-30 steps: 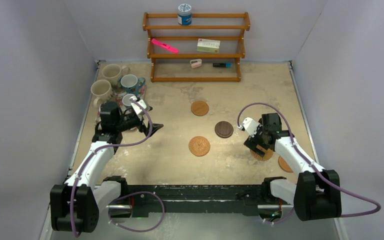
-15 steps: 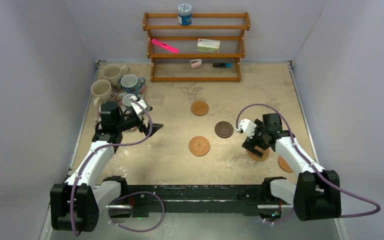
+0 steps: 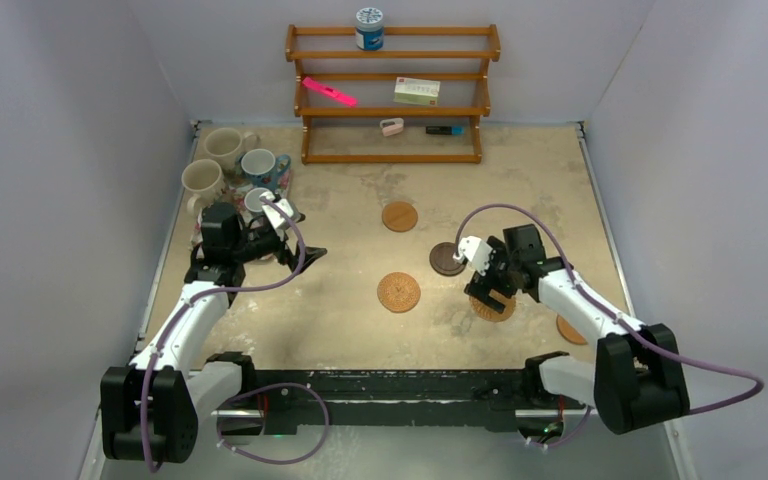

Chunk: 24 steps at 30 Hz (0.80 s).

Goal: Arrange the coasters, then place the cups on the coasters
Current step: Move the coaster to the center of the board.

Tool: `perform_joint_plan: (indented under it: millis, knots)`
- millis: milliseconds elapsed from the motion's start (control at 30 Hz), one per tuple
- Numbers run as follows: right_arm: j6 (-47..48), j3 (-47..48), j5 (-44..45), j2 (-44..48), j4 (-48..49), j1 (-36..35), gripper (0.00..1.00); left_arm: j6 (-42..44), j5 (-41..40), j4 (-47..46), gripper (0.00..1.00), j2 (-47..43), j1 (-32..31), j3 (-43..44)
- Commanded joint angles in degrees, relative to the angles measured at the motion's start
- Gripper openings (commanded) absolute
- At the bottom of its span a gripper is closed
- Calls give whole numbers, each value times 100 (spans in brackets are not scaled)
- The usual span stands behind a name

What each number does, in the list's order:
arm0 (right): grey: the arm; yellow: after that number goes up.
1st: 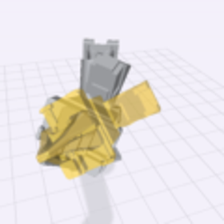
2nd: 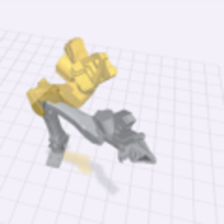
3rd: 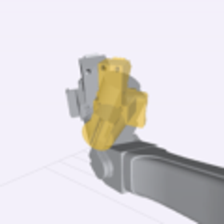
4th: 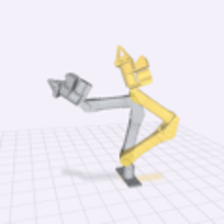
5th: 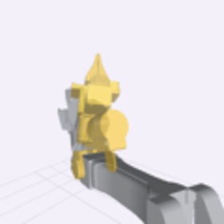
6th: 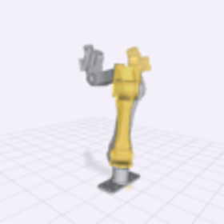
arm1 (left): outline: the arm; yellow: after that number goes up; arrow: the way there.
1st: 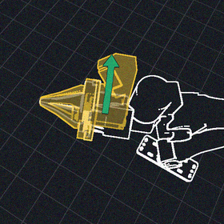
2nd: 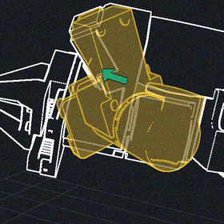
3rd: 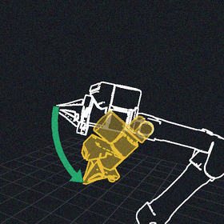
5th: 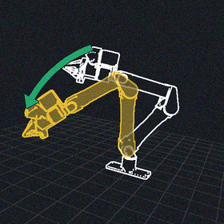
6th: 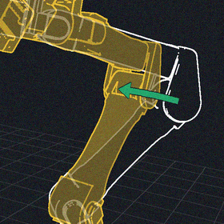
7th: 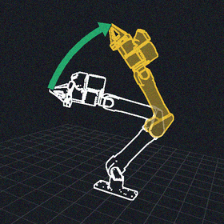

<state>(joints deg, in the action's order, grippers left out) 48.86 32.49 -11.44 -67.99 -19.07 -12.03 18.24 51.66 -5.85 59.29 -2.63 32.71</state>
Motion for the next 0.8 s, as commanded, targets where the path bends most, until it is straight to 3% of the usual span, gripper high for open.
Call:
perform_joint_plan:
  millis: [0, 167, 367, 500, 633, 767]
  knots:
    - [-420, 69, -191, -118, -47, -247, 99, 135, 147, -60, 100, -11, 17, 237]
    - [-460, 374, -87, 610, -696, -247, 99, 134, 135, -59, 100, -15, 17, 236]
    - [-402, 740, 628, 1758, -1391, -217, 99, 134, 152, -45, 100, -43, 17, 236]
    - [-92, 785, 1296, 1868, -1702, 40, 99, 132, 158, -36, 100, -117, 17, 227]
    - [362, 771, 1480, 1815, -1906, 789, 99, 127, 161, -37, 100, -124, 17, 227]
    - [812, 473, 2096, 1724, -1696, 1178, 99, 127, 165, -21, 100, -141, 17, 236]
